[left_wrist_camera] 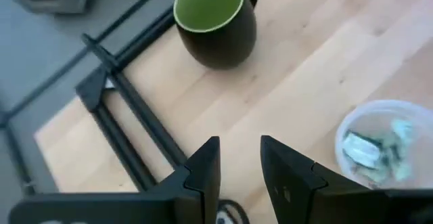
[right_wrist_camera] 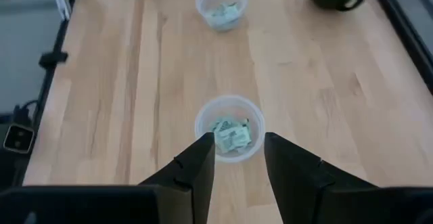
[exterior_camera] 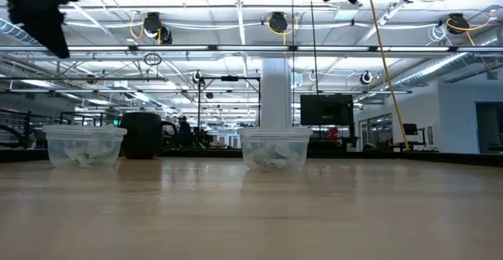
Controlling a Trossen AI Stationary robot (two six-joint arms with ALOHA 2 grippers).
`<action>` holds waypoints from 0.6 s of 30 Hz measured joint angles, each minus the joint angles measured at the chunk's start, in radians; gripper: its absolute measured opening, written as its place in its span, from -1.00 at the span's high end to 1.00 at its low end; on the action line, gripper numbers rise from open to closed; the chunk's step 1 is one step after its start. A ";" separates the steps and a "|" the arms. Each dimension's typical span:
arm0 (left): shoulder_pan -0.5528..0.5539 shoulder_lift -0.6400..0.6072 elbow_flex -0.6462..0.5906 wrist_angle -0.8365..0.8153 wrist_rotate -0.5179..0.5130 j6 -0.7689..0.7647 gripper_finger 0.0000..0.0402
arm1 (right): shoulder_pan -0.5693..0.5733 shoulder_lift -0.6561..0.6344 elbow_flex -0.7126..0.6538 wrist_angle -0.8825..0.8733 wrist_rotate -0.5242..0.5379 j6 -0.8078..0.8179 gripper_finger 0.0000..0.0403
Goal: Pick and place Stevia / Truvia into bins
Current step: Return to Home Position
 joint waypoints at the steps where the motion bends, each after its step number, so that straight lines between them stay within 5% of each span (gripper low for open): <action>1: -0.002 -0.033 0.001 -0.010 0.010 -0.008 0.44 | 0.004 -0.061 -0.077 0.049 0.009 0.019 0.40; 6: -0.023 -0.228 -0.011 -0.004 -0.013 -0.049 0.44 | 0.024 -0.336 -0.501 0.381 0.021 0.128 0.39; 12: -0.046 -0.432 -0.092 0.236 -0.029 0.151 0.44 | 0.030 -0.621 -0.898 0.750 -0.031 0.190 0.39; 18: -0.048 -0.530 -0.140 0.465 0.132 0.324 0.44 | 0.030 -0.885 -1.123 0.945 -0.033 0.182 0.39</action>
